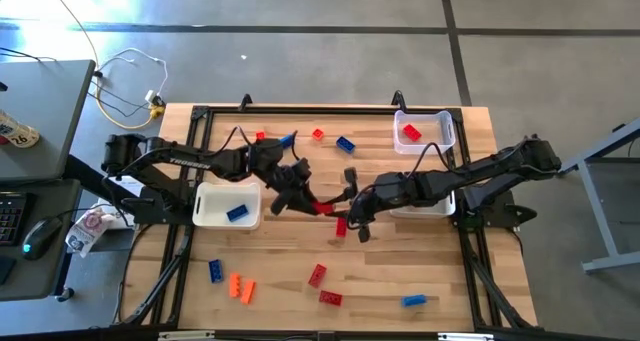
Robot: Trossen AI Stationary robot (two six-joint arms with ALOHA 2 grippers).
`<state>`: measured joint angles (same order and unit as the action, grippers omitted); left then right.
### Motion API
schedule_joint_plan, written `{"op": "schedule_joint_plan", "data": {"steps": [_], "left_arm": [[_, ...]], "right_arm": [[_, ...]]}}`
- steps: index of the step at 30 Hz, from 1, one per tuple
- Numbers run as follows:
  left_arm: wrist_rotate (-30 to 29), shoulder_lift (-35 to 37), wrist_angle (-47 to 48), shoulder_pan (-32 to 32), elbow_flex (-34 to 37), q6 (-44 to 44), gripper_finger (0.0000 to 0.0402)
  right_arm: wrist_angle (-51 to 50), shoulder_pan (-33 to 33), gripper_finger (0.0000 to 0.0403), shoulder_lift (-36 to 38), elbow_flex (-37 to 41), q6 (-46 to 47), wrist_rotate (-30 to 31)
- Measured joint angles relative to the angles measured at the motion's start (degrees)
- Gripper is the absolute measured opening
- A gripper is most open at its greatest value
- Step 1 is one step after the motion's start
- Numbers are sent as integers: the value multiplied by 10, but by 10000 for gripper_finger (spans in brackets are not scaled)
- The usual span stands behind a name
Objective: Sort & place blocks by color
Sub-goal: Put the red game piece into the transparent bin
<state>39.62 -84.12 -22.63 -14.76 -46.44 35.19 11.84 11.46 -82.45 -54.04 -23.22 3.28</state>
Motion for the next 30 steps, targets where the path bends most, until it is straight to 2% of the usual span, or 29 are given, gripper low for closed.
{"op": "schedule_joint_plan", "data": {"steps": [6,12,18,21,30], "left_arm": [[-9,0,-1,-11,0,-20,150],[-45,0,1,-30,0,-145,196],[-75,0,8,-80,-1,-207,233],[-93,0,20,-114,-1,-223,240],[-94,0,73,-229,-1,-260,232]], "right_arm": [[-6,1,76,1,0,18,45],[-34,-15,71,0,0,27,109],[-92,-58,71,0,0,46,181],[-118,-88,71,-1,0,45,207],[-181,-186,72,-1,0,53,273]]}}
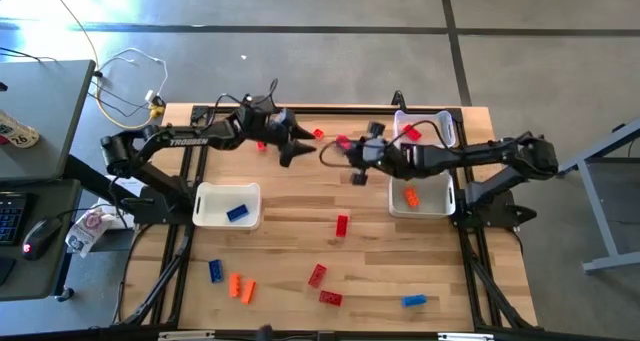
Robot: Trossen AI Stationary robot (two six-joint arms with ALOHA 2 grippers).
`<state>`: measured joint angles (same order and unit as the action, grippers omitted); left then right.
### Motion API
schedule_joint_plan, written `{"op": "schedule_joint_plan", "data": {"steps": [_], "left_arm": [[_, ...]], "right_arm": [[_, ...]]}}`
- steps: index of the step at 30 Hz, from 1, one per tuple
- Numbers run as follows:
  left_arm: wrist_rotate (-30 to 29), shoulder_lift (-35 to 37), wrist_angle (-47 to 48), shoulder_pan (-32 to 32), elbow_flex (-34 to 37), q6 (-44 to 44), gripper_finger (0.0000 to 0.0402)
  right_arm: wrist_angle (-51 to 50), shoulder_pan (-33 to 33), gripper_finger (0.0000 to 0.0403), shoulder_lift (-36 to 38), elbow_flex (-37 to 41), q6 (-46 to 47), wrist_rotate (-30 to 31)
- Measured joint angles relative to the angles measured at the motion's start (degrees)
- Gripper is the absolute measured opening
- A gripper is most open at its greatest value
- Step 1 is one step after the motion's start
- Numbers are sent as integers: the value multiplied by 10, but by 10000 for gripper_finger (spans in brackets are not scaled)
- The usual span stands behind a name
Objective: Sort & place blocks by color
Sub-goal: Put the red game piece into the transparent bin
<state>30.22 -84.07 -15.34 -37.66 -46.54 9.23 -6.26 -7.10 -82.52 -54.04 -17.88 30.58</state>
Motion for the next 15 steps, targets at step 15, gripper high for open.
{"op": "schedule_joint_plan", "data": {"steps": [15], "left_arm": [[-166,0,77,-56,0,-97,232]], "right_arm": [[-116,-136,76,0,0,89,9]]}}
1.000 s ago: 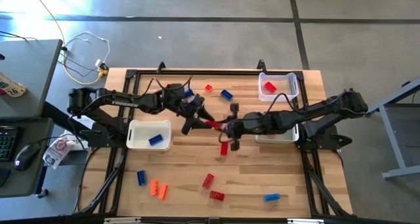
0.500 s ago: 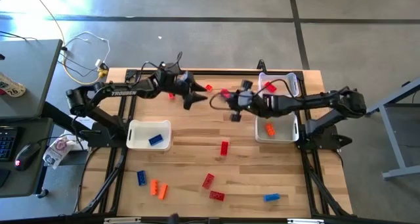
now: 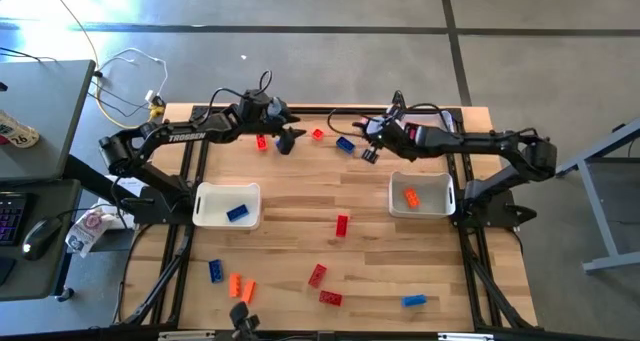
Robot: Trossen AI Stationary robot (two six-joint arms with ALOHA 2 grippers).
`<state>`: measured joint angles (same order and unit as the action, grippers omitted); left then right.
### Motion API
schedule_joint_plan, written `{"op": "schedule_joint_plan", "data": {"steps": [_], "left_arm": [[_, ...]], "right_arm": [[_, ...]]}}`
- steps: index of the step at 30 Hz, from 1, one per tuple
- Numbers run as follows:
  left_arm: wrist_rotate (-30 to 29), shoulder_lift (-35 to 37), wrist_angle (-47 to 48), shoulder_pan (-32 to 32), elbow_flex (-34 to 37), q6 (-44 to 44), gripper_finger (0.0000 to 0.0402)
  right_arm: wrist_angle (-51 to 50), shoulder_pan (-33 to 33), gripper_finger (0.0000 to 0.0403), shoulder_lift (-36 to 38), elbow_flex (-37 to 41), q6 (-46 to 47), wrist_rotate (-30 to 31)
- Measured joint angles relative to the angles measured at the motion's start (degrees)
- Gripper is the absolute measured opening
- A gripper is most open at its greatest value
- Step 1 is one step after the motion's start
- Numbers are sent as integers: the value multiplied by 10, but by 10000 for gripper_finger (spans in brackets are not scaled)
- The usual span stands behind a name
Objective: Sort & place blocks by color
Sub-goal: Put the red game piece into the transparent bin
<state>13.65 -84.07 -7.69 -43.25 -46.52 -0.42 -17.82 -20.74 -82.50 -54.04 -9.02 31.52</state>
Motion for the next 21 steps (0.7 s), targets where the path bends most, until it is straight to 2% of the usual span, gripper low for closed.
{"op": "schedule_joint_plan", "data": {"steps": [13,18,21], "left_arm": [[-142,0,2,-3,0,-68,232],[-158,0,6,-11,-1,-76,232],[-158,0,71,-19,-29,-65,232]], "right_arm": [[-107,-118,77,0,0,91,-33],[-113,-155,77,1,0,100,-47],[-147,-173,77,1,-10,133,-67]]}}
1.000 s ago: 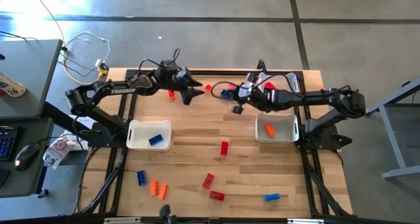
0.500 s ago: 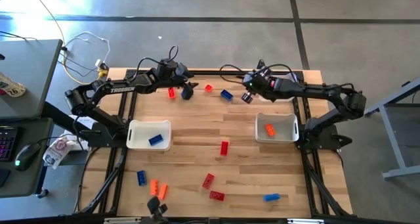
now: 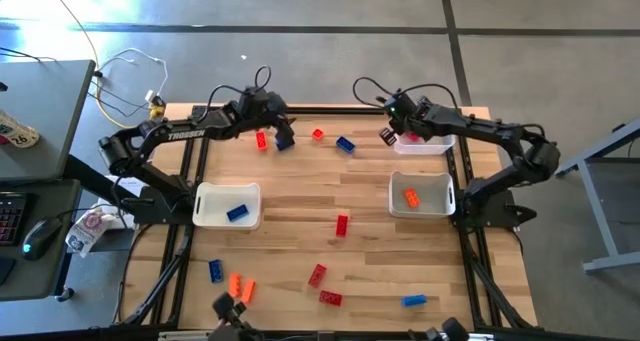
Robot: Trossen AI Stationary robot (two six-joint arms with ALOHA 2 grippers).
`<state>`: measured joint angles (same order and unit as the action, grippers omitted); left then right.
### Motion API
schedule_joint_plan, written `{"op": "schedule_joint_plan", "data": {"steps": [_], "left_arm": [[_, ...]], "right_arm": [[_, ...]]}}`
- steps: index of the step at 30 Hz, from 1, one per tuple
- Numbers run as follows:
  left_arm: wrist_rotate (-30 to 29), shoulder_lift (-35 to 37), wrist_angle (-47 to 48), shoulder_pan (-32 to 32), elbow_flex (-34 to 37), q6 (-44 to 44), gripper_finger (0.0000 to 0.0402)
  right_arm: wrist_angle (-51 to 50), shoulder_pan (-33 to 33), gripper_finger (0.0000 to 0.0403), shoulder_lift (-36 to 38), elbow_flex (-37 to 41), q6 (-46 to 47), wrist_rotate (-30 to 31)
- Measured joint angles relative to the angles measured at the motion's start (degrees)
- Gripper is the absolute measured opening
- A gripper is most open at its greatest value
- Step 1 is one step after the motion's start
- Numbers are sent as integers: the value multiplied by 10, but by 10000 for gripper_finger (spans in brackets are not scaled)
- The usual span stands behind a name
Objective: Sort & place blocks by color
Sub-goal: Put the red game piece into the transparent bin
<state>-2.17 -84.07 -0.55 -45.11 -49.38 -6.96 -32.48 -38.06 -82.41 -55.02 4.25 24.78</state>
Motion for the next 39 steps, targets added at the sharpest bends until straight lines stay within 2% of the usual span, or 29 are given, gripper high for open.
{"op": "schedule_joint_plan", "data": {"steps": [5,11,20,27,30,39], "left_arm": [[0,0,83,-7,-51,-7,232],[0,0,118,-7,-78,-8,232],[0,0,159,-7,-80,-8,232],[0,-1,203,-6,-80,4,232],[6,-15,218,-3,-80,13,232],[11,-87,222,-1,-80,11,232]], "right_arm": [[-82,-17,77,0,-38,43,-6],[-128,-46,77,0,-50,77,-77],[-142,-82,77,-1,-50,78,-131],[-148,-89,77,-1,-50,78,-145],[-152,-89,77,-1,-50,82,-168],[-171,-88,78,-1,-30,98,-179]]}}
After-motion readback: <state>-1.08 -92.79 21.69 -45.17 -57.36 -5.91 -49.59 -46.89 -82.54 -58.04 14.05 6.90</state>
